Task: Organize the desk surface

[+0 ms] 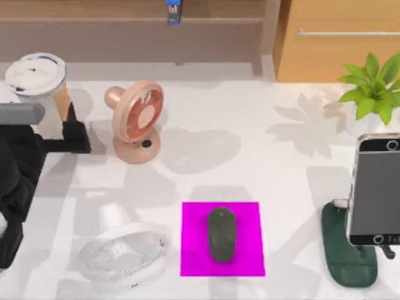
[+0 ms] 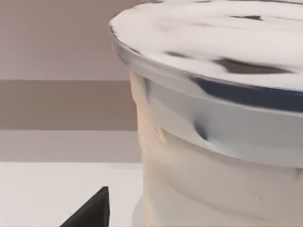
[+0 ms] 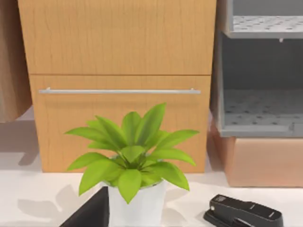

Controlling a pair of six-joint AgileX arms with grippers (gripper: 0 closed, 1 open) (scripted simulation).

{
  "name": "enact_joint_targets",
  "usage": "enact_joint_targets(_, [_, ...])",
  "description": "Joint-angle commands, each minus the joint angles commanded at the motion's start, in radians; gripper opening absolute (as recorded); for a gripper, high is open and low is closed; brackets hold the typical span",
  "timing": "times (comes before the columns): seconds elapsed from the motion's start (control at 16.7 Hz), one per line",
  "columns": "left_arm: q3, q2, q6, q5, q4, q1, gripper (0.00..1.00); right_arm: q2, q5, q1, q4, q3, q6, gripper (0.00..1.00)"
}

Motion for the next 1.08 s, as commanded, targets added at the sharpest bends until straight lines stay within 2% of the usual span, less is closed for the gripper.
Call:
enact_joint_targets(0.36, [0.115,0.050,0.001,0.008,-0.062,0.007,1.00,0.000,0.000,0.000,0.000,0.000,0.000,1.00])
enact_joint_targets(0.6, [0.123,0.054,0.001,0.008,-0.067,0.007,1.00,0.000,0.000,0.000,0.000,0.000,0.000,1.00])
enact_joint_targets(1.08, [0.123,0.054,0.001,0.008,-0.067,0.007,0.40,0.000,0.000,0.000,0.000,0.000,0.000,1.00])
